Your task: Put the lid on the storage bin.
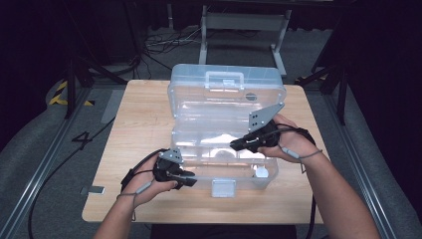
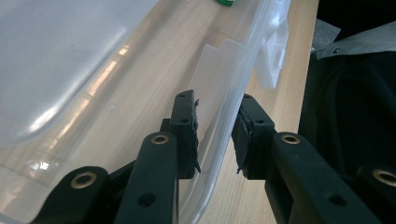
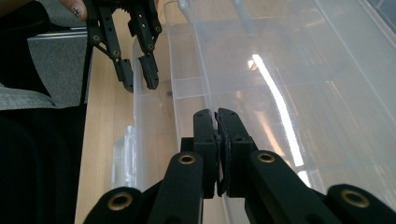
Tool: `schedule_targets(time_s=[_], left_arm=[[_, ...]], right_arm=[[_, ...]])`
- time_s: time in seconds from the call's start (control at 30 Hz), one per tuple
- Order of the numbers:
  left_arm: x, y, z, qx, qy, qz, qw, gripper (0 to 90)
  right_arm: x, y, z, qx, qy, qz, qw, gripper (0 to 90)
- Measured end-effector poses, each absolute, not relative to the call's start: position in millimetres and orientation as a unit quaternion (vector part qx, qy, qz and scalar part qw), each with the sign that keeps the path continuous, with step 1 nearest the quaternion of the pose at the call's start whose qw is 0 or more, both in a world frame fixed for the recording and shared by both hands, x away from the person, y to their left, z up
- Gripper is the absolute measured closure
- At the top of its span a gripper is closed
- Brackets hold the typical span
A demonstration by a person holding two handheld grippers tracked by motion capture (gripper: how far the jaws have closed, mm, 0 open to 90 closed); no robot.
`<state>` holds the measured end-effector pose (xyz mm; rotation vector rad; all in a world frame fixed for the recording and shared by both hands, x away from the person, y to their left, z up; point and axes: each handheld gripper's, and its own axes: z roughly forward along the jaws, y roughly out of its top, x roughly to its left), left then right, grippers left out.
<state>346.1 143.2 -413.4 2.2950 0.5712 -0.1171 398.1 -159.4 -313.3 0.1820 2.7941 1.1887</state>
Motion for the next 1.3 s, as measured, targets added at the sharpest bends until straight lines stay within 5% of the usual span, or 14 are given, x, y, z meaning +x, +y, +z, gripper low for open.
schedule_targets(time_s=[0.77,1.3], left_arm=[[343,148,-403,0.891,0.231,-0.050,0.388,65.0],[335,177,-355,0.862,0.244,-0.042,0.441,74.4]], right_arm=[[395,-159,-316,0.046,0.919,0.387,0.051,88.1],[393,-159,-317,0.041,0.920,0.385,0.054,88.3]])
